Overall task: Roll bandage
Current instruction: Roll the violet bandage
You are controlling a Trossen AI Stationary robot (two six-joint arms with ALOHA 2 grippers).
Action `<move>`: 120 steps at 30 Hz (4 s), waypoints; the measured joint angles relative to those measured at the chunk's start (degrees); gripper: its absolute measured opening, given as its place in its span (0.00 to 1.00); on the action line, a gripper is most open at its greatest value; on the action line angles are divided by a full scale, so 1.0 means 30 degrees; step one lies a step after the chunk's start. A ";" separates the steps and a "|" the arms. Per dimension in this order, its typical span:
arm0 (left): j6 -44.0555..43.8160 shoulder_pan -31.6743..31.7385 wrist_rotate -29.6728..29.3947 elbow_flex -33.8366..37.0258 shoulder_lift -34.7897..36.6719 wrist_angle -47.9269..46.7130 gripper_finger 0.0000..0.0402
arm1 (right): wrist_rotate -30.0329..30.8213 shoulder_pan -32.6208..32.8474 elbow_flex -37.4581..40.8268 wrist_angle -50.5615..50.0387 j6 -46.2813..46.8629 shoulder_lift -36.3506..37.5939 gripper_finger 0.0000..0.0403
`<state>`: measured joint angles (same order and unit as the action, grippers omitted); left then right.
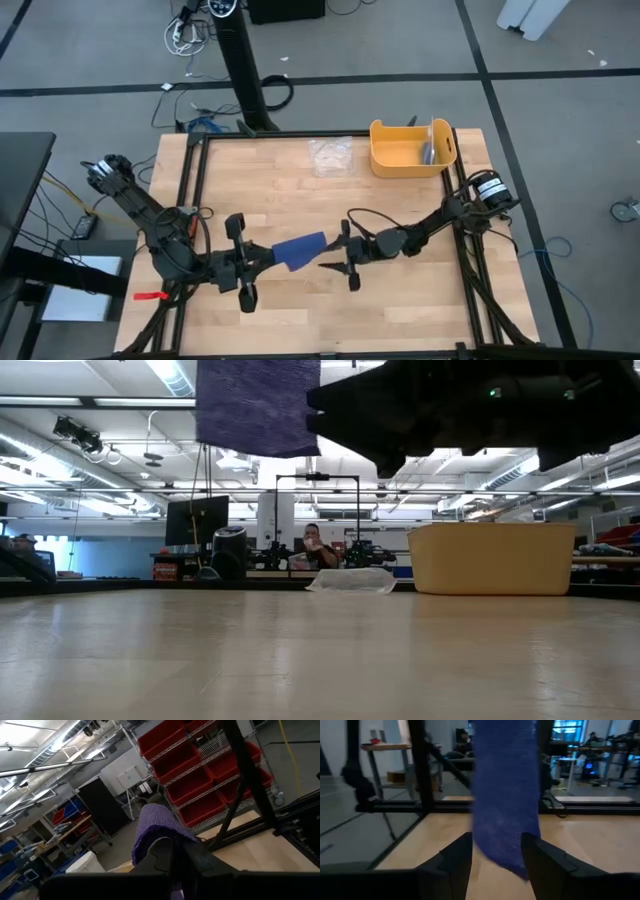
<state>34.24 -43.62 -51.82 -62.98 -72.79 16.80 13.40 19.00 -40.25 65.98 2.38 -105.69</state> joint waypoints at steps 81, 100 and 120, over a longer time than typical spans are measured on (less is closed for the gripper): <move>0.1962 0.0219 -0.3794 0.5865 0.0015 0.3838 0.05 | -0.0936 0.6681 -0.7530 -0.1794 -0.4875 0.0602 0.00; 0.0222 -0.0083 -0.2916 0.7220 -0.2713 0.4065 0.05 | 0.2041 0.3134 -1.1336 -0.5668 -0.7666 0.3079 0.00; 0.2012 -0.3157 -0.2775 0.3447 -0.4618 0.4202 0.05 | 0.2603 -0.1501 -1.1344 -1.2826 -0.3722 0.3133 0.10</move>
<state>40.28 -53.09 -60.15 -52.64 -86.65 29.40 21.21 14.50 -74.28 27.50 -8.78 -96.29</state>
